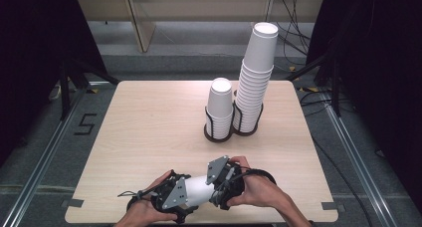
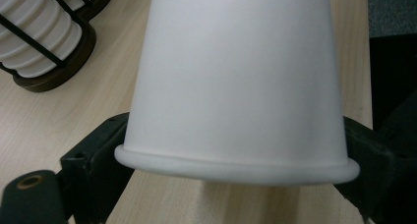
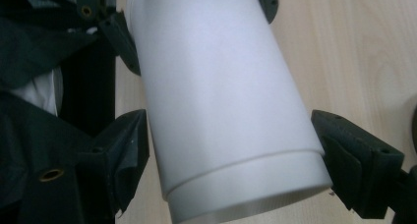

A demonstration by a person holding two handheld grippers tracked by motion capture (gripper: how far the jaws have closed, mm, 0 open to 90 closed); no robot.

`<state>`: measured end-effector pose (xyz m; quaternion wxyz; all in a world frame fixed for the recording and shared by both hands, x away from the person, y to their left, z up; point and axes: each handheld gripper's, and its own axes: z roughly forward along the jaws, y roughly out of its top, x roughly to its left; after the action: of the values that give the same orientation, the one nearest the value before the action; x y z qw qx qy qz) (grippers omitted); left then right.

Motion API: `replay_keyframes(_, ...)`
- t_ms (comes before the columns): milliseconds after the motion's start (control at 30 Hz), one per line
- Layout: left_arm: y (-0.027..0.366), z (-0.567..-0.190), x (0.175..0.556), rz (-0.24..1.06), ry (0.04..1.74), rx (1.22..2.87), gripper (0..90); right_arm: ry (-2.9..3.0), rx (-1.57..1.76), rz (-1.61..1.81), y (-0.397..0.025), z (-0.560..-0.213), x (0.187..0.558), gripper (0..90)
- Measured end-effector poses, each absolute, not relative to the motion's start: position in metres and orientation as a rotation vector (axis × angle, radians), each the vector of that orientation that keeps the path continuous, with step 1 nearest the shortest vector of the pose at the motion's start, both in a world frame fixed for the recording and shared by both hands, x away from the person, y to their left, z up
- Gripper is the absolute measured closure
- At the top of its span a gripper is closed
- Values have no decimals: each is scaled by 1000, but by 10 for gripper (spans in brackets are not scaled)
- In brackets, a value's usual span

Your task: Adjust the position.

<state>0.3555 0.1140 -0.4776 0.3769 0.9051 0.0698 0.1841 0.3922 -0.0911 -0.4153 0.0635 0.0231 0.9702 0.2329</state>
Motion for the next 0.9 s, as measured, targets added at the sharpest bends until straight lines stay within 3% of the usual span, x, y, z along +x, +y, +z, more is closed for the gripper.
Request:
replay_keyframes(400, 114, -476, 353, 472, 133, 2297, 81, 2957, -61, 567, -85, -426, 390, 217)
replay_keyframes(500, 118, -479, 355, 452, 153, 2210, 55, 2961, -20, 535, -90, -424, 391, 217)
replay_keyframes(900, 135, -476, 364, 326, 305, 1876, 29, 2949, -52, 1006, -114, -420, 411, 234)
